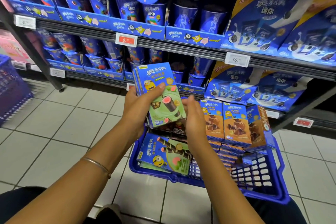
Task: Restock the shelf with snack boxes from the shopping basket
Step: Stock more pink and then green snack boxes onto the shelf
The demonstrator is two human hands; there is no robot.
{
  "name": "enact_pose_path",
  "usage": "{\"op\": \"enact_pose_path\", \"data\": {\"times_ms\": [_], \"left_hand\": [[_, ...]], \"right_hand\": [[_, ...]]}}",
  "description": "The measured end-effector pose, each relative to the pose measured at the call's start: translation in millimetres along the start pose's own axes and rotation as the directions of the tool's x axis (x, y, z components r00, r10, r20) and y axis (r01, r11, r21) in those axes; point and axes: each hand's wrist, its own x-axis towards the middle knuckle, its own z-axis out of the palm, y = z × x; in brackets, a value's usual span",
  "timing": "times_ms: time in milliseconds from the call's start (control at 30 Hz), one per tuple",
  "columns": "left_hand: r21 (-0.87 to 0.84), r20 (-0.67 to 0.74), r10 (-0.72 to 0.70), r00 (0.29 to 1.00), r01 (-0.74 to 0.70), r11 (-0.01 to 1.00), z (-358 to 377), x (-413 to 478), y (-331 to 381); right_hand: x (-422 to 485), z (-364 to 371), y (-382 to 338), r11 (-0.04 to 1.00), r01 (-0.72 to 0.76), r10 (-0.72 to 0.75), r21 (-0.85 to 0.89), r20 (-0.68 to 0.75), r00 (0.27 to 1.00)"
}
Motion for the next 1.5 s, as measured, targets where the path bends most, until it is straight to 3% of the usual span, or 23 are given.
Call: {"op": "enact_pose_path", "data": {"times_ms": [100,200,333,500,667,833,933,1033,1100,1200,1267,1367,1433,1500], "left_hand": [[0.006,-0.030,0.016,0.999,-0.016,1.000,-3,5,3],[-0.015,-0.040,0.002,0.999,-0.003,1.000,-3,8,5],[-0.007,-0.030,-0.016,0.999,0.015,1.000,-3,11,6],[-0.001,-0.020,-0.029,0.999,0.029,1.000,-4,13,5],[0.002,-0.026,-0.032,0.999,0.032,0.999,-4,15,7],[-0.009,-0.020,-0.030,0.999,0.030,1.000,-3,15,9],[-0.010,-0.025,-0.024,0.999,0.024,1.000,-3,15,9],[-0.012,-0.033,-0.020,0.999,0.020,1.000,-2,15,8],[-0.020,-0.042,-0.014,0.999,0.013,1.000,-2,16,8],[-0.012,-0.065,0.017,0.998,-0.018,1.000,-3,18,7],[0.029,-0.099,0.055,0.994,-0.052,0.998,-3,18,4],[0.121,-0.148,0.101,0.984,-0.083,0.989,1,16,-6],[0.144,-0.143,0.107,0.984,-0.086,0.986,5,14,-15],[0.179,-0.155,0.127,0.980,-0.099,0.979,9,14,-20]], "right_hand": [[-4,-17,27,0.851,0.104,-0.008,-0.515,0.185,0.983],[-7,-23,48,0.746,0.129,0.101,-0.654,0.302,0.948],[-10,-25,59,0.446,0.258,0.261,-0.857,0.400,0.879],[-9,-30,59,0.536,0.207,0.253,-0.818,0.390,0.885],[-8,-35,61,0.584,0.216,0.160,-0.782,0.372,0.914],[-4,-43,65,0.704,0.194,0.061,-0.683,0.331,0.942],[0,-47,59,0.841,0.157,-0.013,-0.518,0.271,0.963],[6,-49,46,0.937,0.027,-0.002,-0.348,0.072,0.997],[7,-53,33,0.984,-0.066,0.062,-0.166,-0.028,0.998],[4,-60,9,0.974,-0.178,0.187,0.142,-0.055,0.981],[-1,-59,-6,0.972,-0.100,0.125,0.213,-0.109,0.986],[-12,-38,-31,0.972,0.228,-0.207,0.059,-0.247,0.947],[-23,-19,-46,0.910,0.400,-0.414,-0.105,-0.213,0.885],[-32,-3,-51,0.863,0.441,-0.475,-0.245,-0.101,0.874]]}}
